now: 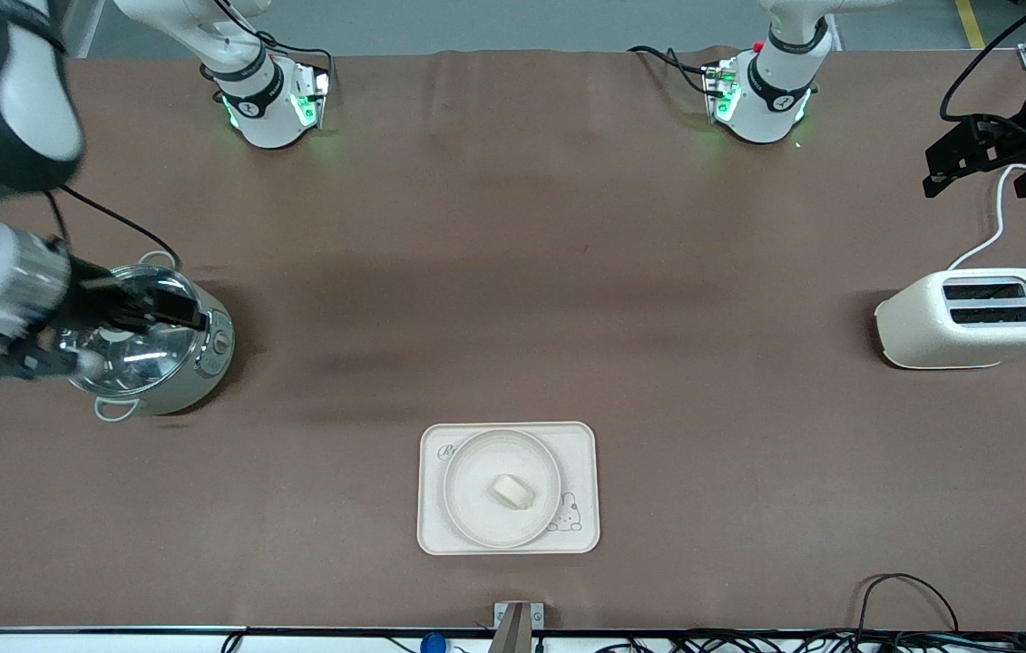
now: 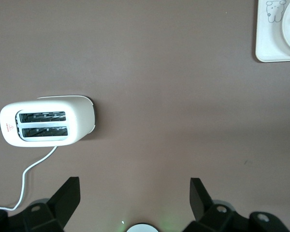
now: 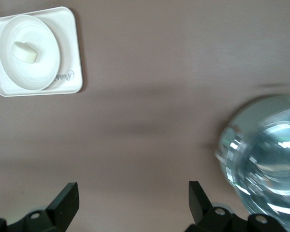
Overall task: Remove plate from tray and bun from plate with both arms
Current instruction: 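Reach the right gripper past the pot toward the plate on the tray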
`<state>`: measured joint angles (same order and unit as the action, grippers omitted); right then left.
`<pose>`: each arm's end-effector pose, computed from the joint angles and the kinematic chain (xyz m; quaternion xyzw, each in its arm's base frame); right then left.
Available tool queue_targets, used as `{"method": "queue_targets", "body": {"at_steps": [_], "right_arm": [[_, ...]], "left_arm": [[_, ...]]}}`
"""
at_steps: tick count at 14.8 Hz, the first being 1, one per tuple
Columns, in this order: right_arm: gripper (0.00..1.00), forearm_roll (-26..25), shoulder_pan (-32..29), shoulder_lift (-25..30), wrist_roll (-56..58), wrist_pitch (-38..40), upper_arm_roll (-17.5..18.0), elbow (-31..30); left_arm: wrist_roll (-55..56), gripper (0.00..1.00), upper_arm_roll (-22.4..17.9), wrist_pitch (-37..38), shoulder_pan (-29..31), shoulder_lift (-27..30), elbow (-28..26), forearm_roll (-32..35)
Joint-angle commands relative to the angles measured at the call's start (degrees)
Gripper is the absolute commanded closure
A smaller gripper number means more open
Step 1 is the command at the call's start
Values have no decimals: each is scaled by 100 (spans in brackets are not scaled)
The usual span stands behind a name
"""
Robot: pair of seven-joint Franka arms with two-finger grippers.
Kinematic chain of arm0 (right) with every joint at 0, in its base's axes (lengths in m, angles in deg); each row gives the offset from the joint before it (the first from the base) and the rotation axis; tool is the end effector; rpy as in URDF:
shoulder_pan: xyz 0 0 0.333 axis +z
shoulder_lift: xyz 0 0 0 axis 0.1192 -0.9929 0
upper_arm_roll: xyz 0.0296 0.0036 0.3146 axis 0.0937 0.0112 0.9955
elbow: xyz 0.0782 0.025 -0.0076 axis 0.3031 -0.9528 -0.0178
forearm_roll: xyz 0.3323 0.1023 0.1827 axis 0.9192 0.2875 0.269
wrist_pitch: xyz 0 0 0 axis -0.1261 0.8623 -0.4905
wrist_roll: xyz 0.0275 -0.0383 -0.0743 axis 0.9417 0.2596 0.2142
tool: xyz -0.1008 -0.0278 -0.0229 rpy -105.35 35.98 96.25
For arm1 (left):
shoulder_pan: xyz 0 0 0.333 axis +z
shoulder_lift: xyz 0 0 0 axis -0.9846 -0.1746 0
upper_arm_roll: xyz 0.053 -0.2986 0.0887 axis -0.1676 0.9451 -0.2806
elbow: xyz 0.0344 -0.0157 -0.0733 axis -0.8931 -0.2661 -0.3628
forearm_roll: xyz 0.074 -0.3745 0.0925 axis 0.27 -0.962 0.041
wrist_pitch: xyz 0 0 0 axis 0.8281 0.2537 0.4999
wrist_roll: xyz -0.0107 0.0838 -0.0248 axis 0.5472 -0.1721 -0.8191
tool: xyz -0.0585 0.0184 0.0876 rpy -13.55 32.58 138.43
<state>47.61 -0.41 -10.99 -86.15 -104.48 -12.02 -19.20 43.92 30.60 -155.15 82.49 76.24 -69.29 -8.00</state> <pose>0.6369 0.0846 0.4857 -0.9906 0.0104 0.0435 0.1296 0.5213 -0.0540 0.6813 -0.9997 0.0201 0.0027 0.0098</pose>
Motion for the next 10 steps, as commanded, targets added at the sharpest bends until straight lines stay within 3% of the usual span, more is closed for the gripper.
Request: {"method": "queue_targets", "body": {"at_steps": [1,4,10], "right_arm": [[0,488,463,-633,-70,-682,-24,109],[0,1017,867,-1555,-666,-1518,-24,397],[0,1017,1764,-3253,-2197,-2652,-33,1865]], "left_arm": [[-79,0,5,1,-17,-104,159,58],[-79,0,13,-16,-26,-183,159,58],[-79,0,5,-17,9,-175,168,41]]}}
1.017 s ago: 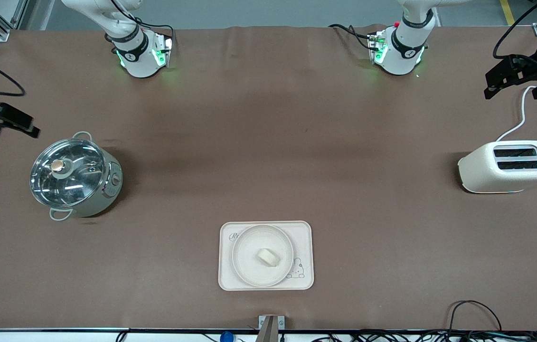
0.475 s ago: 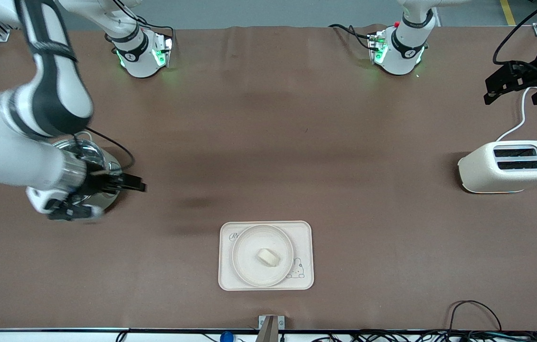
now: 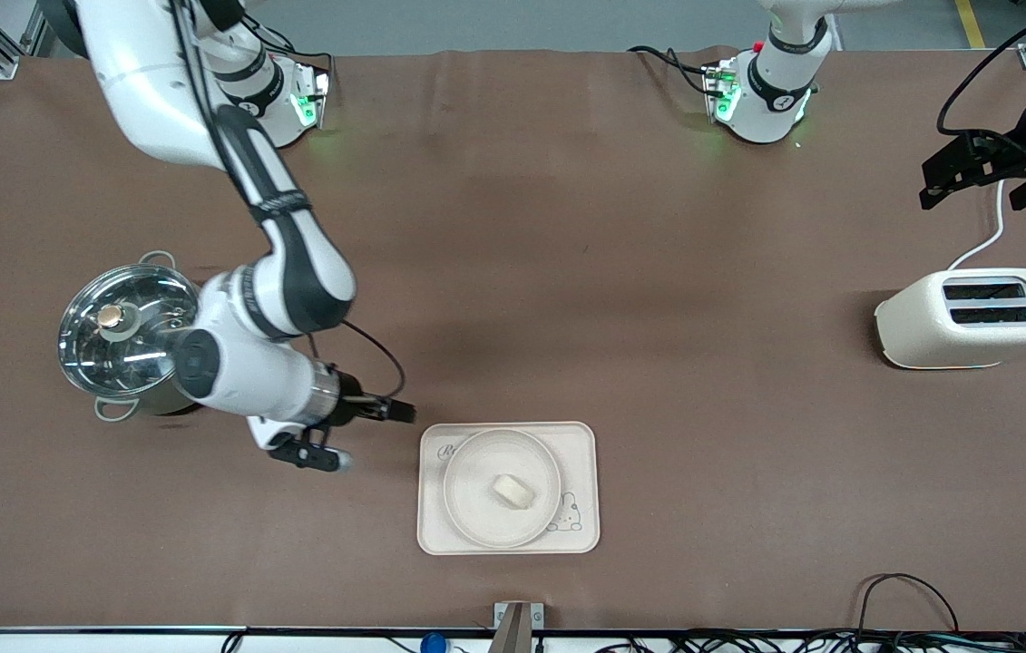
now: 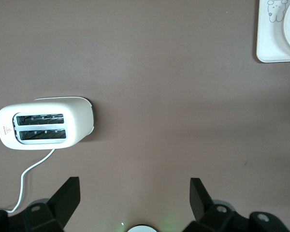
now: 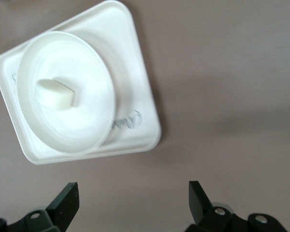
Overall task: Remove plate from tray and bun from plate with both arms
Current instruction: 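Lower the right gripper and grasp the white plate's rim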
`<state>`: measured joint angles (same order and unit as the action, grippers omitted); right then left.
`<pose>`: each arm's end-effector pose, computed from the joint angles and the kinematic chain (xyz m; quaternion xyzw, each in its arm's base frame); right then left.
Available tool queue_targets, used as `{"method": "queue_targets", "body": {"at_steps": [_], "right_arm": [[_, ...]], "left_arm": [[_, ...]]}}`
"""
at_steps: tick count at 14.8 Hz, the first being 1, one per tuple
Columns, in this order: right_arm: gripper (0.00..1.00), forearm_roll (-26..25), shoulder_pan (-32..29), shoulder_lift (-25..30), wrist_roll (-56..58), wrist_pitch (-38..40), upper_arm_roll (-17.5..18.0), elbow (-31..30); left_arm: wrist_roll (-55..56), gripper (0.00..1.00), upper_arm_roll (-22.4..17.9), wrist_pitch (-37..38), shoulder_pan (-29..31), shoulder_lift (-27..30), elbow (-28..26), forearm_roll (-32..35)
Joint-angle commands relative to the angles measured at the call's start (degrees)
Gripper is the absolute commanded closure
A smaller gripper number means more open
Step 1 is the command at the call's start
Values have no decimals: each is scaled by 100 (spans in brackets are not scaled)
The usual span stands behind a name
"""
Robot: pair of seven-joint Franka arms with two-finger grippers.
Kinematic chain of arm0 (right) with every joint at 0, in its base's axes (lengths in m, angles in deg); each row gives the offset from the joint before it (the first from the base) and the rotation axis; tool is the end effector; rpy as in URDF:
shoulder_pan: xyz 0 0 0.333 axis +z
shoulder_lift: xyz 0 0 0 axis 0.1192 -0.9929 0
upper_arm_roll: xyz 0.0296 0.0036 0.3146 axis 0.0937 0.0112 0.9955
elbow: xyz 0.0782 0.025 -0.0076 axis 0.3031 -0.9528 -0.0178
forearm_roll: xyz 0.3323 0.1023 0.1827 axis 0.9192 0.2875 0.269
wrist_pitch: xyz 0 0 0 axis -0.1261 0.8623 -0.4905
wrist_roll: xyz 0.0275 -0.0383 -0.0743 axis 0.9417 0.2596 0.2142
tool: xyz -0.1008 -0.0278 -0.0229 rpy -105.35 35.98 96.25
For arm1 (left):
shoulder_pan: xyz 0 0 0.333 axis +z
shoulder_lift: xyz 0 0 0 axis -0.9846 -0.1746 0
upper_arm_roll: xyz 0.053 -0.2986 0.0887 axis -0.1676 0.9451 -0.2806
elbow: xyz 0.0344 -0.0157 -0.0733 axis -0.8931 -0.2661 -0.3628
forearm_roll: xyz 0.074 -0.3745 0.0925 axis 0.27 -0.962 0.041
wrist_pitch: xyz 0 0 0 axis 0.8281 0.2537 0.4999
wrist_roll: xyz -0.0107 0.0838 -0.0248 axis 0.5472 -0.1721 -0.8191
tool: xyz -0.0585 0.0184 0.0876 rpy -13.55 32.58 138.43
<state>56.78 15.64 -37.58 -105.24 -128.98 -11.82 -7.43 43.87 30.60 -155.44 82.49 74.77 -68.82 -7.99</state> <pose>0.6914 0.2925 0.2958 -0.9756 0.1186 0.0206 0.1836 0.5305 -0.0537 0.6721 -0.9997 0.0207 0.0089 0.0085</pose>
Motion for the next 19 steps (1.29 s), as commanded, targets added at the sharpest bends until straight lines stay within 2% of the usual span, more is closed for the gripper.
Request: {"method": "queue_targets", "body": {"at_steps": [1,3,6,9,12,15,16,19], "right_arm": [[0,99,221,-823,-306,-290,-52,907],[0,99,274,-1245,-358,-423,-61,1382],[3,117,265,-1632,-429,-1027,-35,1542],[21,117,274,-1835,-421,-1249,-9,1656],[45,117,248,-1845,-412,-1249,-8,1665],[59,117,257,-1845,-412,-1249,0,1665],[62,117,257,-1853,-412,-1249,0,1665],[62,117,274,-1906,-412,-1284,0,1674]], "left_arm": [[-74,0,5,12,0,-37,121,41],[-83,0,14,12,9,-28,121,41],[-74,0,13,12,9,-19,121,49],[-83,0,5,12,9,-10,121,49],[-83,0,5,21,9,-1,121,58],[-83,0,5,12,9,-10,121,58],[-83,0,5,21,9,-10,121,50],[-83,0,5,12,9,-28,121,32]]}}
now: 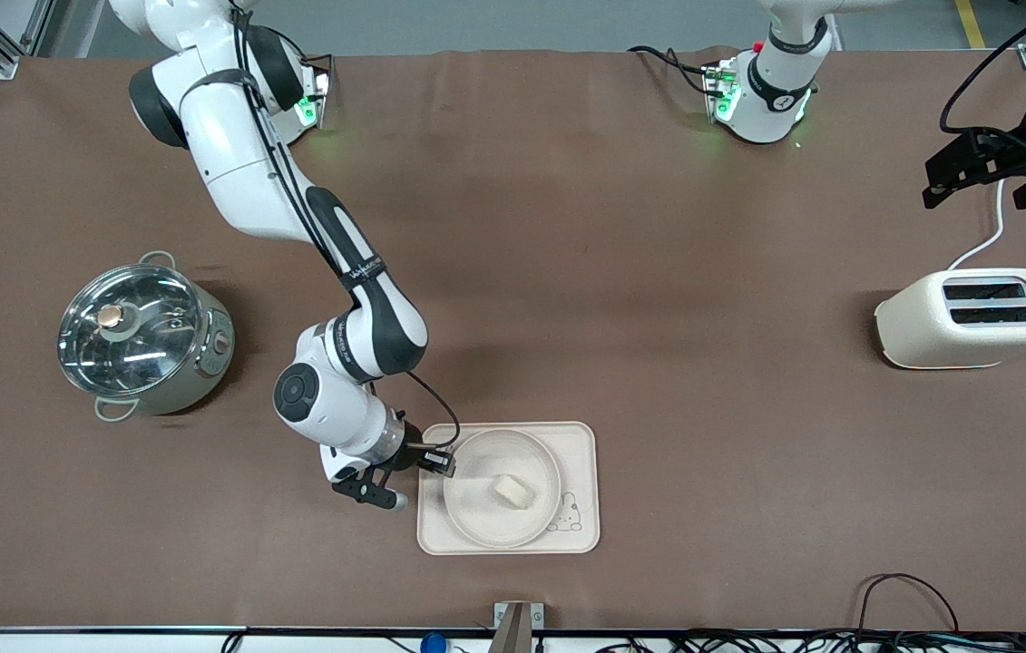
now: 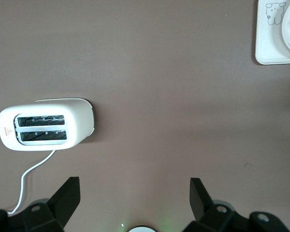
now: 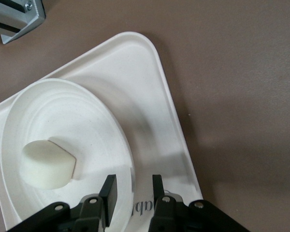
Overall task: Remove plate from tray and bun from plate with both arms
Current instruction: 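Lower the right gripper and grasp the white plate's rim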
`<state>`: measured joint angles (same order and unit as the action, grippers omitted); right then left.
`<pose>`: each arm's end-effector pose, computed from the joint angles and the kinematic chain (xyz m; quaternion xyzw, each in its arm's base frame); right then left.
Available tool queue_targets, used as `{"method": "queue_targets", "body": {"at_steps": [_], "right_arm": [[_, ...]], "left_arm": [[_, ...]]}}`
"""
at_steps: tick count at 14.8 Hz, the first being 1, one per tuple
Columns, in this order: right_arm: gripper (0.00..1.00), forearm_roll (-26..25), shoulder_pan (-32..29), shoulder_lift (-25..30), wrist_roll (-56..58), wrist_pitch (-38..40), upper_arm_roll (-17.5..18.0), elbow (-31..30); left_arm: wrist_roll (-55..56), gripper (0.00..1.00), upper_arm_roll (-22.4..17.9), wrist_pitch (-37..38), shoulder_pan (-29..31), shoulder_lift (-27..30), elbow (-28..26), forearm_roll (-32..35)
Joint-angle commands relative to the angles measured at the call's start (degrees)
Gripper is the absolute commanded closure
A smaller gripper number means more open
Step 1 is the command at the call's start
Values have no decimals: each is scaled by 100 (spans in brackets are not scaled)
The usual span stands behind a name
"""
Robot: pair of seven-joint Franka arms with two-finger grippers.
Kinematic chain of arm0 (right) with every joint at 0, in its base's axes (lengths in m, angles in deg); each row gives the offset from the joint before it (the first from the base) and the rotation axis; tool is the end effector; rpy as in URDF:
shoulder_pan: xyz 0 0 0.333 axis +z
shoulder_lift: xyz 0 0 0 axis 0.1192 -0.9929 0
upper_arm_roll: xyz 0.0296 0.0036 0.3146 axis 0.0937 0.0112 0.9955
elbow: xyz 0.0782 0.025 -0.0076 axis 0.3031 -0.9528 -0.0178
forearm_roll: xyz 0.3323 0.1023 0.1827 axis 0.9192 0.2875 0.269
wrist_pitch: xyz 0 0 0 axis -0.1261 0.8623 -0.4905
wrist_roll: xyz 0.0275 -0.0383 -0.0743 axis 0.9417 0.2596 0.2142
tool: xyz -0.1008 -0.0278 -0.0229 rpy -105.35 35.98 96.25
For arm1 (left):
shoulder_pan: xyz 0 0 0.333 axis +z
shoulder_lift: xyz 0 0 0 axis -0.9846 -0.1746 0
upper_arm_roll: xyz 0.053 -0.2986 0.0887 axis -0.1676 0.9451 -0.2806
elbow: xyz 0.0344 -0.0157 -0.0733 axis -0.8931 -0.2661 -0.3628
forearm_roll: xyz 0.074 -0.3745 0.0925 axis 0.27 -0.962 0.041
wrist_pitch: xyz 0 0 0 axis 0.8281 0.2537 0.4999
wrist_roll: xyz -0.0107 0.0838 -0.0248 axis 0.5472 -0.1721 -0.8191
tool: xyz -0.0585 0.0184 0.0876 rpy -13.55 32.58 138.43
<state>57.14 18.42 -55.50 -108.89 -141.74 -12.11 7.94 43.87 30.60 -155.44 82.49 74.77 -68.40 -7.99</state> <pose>0.7269 0.3338 0.2025 -0.9662 0.1495 -0.0558 0.2025 0.5303 -0.0537 0.6754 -0.9997 0.0206 0.0052 0.0082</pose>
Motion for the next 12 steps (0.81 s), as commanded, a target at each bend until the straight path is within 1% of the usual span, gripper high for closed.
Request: {"method": "queue_targets", "body": {"at_steps": [1,4,6,7,9,11,12], "right_arm": [[62,82,-4,-140,-47,-78,29,137],[63,82,5,-263,-47,-237,116,207],[77,82,-4,-333,-47,-246,152,295],[86,82,-4,-351,-47,-246,152,312],[97,82,-4,-386,-56,-333,169,313],[99,91,-30,-386,-65,-351,256,313],[99,99,-152,-360,-65,-342,509,304]], "left_arm": [[-83,0,5,21,9,-28,78,32],[-83,0,5,12,18,-36,78,32],[-74,0,5,12,1,-115,78,41],[-74,0,5,12,-8,-124,78,49],[-74,0,5,12,9,-133,78,49],[-83,0,-4,12,18,-133,78,49],[-74,0,-4,12,18,-133,78,49]]}}
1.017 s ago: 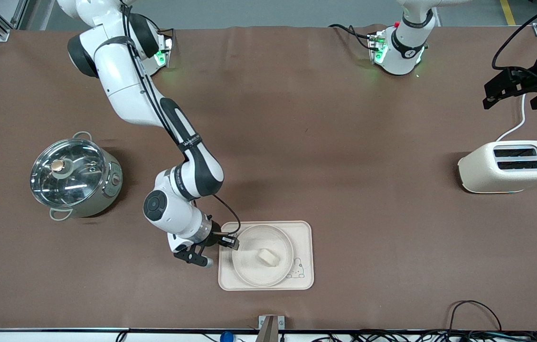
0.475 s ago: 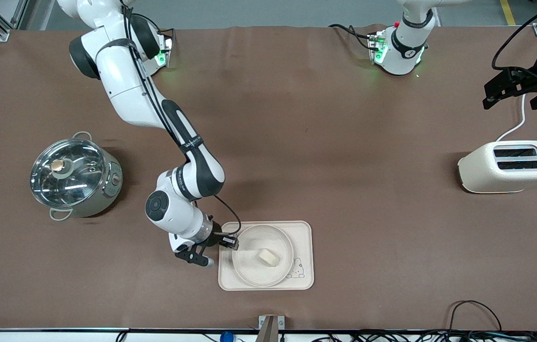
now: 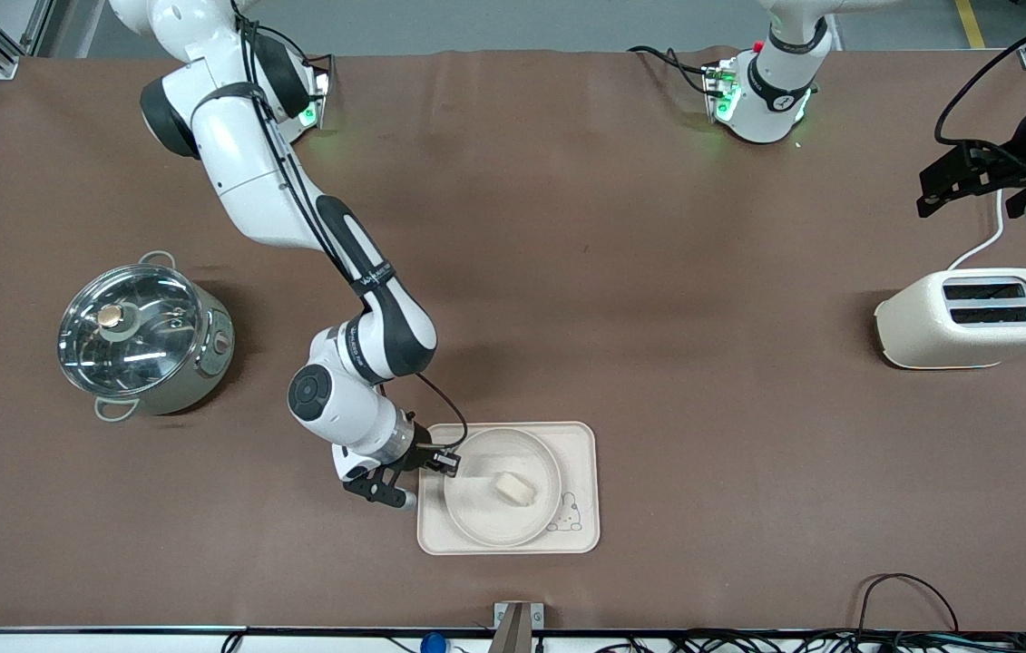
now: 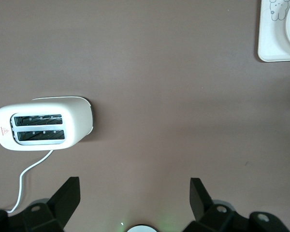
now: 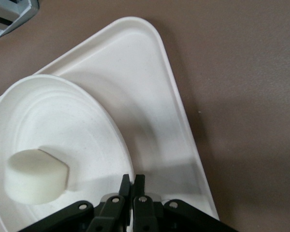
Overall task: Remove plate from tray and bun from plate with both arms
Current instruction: 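Lift the plate with the bun and set it beyond the tray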
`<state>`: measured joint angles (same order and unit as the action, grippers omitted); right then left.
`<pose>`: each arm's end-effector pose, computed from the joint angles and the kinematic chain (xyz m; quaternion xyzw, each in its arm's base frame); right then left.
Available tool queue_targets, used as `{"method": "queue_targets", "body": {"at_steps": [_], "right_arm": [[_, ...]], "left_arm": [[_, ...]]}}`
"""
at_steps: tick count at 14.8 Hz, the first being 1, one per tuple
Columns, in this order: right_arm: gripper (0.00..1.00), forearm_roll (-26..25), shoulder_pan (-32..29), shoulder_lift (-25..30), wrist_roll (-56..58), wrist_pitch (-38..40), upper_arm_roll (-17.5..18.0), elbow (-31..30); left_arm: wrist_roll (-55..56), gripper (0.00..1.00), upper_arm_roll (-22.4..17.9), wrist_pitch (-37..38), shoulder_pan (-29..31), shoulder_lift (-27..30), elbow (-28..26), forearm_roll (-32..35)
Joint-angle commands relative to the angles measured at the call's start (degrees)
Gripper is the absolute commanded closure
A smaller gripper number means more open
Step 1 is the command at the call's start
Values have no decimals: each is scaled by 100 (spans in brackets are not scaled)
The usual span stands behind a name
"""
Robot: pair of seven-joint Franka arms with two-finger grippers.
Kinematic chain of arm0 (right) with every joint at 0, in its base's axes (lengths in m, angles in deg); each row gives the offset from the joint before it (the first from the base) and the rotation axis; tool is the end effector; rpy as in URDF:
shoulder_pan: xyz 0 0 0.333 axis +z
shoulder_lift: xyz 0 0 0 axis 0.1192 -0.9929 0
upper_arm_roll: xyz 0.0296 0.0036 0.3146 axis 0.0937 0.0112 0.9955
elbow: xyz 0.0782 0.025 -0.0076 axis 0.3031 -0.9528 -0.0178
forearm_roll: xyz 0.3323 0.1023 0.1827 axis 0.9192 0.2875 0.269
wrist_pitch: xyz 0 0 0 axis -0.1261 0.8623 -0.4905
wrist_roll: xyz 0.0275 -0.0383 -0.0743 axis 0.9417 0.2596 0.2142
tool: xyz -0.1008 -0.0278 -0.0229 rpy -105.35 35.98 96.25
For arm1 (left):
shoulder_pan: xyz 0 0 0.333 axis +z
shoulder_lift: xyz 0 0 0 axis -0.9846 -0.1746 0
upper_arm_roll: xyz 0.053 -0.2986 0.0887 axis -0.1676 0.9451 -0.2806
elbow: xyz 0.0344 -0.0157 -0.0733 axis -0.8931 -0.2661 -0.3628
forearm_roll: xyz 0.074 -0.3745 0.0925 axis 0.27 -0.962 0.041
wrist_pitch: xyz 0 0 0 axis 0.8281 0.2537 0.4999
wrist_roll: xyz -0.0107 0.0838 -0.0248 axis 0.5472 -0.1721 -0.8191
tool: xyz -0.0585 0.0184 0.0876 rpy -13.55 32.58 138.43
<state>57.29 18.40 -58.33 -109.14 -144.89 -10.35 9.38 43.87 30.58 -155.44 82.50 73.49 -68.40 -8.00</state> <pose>0.7239 0.3454 0.1808 -0.9622 0.1540 -0.0618 0.2160 0.5378 -0.0531 0.6636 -0.9996 0.0205 0.0164 0.0074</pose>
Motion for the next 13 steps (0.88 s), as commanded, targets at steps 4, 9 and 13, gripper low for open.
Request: {"method": "queue_targets", "body": {"at_steps": [4,9,13], "right_arm": [[99,110,-643,274,-31,103,934,63],[100,66,-608,1721,266,904,934,-1794],[100,101,-608,3085,671,212,1083,-3993]], "left_arm": [[-48,0,-11,12,17,-180,88,49],[14,0,-11,3,17,-523,289,49],[-3,0,-63,3,95,-585,395,50]]}}
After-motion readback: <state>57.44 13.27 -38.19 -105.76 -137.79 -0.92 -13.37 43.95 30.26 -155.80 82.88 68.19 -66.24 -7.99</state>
